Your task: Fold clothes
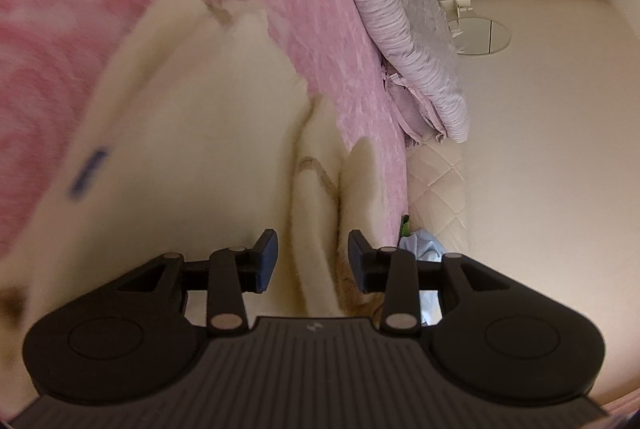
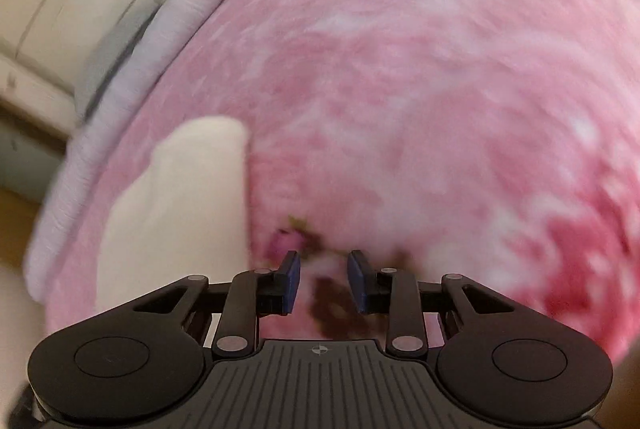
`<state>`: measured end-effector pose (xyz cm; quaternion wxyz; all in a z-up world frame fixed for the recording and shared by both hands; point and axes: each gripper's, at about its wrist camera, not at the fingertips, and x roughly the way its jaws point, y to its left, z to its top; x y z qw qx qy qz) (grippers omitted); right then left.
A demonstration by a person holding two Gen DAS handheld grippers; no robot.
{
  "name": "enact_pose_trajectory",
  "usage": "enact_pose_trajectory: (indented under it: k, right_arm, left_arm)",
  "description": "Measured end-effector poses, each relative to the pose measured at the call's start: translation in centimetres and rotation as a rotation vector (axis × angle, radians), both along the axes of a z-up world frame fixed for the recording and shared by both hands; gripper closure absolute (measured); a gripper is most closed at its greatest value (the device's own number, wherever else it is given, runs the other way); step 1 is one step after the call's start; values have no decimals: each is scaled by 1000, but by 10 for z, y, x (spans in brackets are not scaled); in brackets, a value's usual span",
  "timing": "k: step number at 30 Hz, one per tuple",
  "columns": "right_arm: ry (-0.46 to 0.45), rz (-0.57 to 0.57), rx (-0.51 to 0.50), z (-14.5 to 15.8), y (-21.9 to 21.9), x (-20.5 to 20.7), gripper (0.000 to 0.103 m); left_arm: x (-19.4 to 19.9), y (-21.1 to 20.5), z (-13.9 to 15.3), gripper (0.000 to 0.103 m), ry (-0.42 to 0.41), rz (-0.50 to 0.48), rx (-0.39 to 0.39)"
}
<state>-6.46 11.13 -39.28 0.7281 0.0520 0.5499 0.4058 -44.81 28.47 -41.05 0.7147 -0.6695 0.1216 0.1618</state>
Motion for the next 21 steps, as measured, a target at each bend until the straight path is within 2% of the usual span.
enact_pose_trajectory:
  k: [1,2,3,4,8,9,12,14,16,17,18,21]
  right_arm:
    - [-32,59,-19,2,4,-9,71]
    - [-70,117,-37,5,8,-19,76]
    - [-146,175,-57,10,15,-35,95]
    - [-221,232,-77,14,21,-50,98]
    - [-476,377,-107,25,33,-96,98]
    - [-488,391,-85,25,31,-101,98]
    - [-426,378,-26,15,28,-94,98]
    - [-376,354,-2,17,19,-89,98]
    - [-329,330,22,19,11,-83,98]
    - [-317,325,32,18,11,-81,98]
    - [-308,320,40,20,7,-82,98]
    - [-252,307,87,29,3,-75,98]
  left_arm:
    - [5,2,-1,69,-12,-7,-10]
    - [9,3,-3,68,-28,-15,-24]
    - [13,4,-6,67,-47,-25,-42]
    - [15,6,-9,66,-62,-27,-61]
    - [15,13,-17,63,-115,-23,-97]
    - [18,16,-18,62,-118,-33,-98]
    - [33,20,-13,62,-61,-115,-42]
    - [48,20,-5,62,-1,-185,26]
    - [62,19,3,64,44,-239,98]
    - [64,16,8,73,49,-247,132]
    - [65,13,15,79,49,-253,191]
    - [58,1,42,84,48,-254,382]
